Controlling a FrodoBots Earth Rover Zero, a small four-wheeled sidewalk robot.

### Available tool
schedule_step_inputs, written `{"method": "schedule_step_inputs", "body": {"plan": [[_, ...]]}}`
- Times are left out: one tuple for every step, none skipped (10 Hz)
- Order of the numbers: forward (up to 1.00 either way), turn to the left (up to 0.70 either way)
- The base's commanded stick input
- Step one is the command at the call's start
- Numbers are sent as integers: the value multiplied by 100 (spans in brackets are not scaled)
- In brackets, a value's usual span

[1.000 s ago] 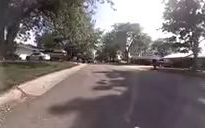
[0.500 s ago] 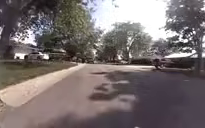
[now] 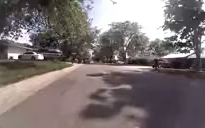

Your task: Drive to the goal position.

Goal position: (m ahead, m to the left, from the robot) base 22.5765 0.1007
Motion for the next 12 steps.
{"method": "schedule_step_inputs", "body": {"plan": [[100, 0], [100, 0], [100, 0], [100, 0], [100, 0], [100, 0], [100, 0], [100, 0], [100, 0], [100, 0], [100, 0], [100, 0]]}}
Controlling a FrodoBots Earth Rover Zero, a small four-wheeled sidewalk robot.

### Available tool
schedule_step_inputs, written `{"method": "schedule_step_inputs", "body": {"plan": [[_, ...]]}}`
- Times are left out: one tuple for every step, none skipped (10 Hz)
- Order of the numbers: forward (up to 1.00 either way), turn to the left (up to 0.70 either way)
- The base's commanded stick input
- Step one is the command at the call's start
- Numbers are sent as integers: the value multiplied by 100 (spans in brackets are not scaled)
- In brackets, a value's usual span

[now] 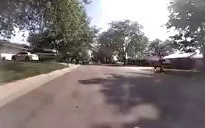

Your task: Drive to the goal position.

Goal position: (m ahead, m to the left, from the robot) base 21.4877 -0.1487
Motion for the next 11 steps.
{"method": "schedule_step_inputs", "body": {"plan": [[100, 0], [100, 0], [100, 0], [100, 0], [100, 0], [100, 0], [100, 0], [100, 10], [100, 29], [100, 40], [100, 40]]}}
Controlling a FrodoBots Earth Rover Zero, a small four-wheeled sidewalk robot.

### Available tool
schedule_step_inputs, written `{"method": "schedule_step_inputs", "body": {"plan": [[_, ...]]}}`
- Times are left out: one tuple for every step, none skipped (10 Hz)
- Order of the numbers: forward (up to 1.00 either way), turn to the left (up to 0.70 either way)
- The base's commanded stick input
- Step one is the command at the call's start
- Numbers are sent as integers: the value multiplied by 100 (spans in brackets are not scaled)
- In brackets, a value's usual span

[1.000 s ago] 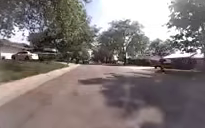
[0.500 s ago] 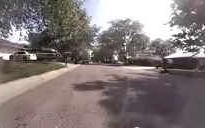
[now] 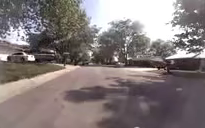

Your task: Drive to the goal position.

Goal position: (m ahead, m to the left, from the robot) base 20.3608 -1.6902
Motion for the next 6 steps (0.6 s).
{"method": "schedule_step_inputs", "body": {"plan": [[100, 40], [100, 38], [100, 26], [100, 8], [100, 3], [100, 3]]}}
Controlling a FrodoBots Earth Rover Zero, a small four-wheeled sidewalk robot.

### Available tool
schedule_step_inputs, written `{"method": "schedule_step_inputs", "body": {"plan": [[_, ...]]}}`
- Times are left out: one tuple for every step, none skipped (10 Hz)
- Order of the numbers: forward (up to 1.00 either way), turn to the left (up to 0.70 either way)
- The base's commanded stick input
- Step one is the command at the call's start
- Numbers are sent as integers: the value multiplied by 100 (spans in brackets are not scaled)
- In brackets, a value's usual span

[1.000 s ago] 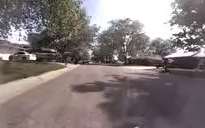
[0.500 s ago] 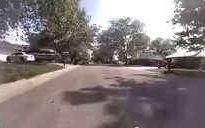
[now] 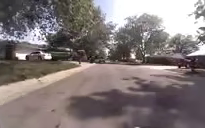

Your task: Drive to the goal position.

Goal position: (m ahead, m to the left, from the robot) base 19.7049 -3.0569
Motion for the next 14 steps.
{"method": "schedule_step_inputs", "body": {"plan": [[100, 3], [100, 3], [100, 3], [100, 3], [100, 3], [100, 3], [100, 3], [100, 3], [100, 3], [100, 3], [100, 3], [100, 3], [100, 3], [100, 3]]}}
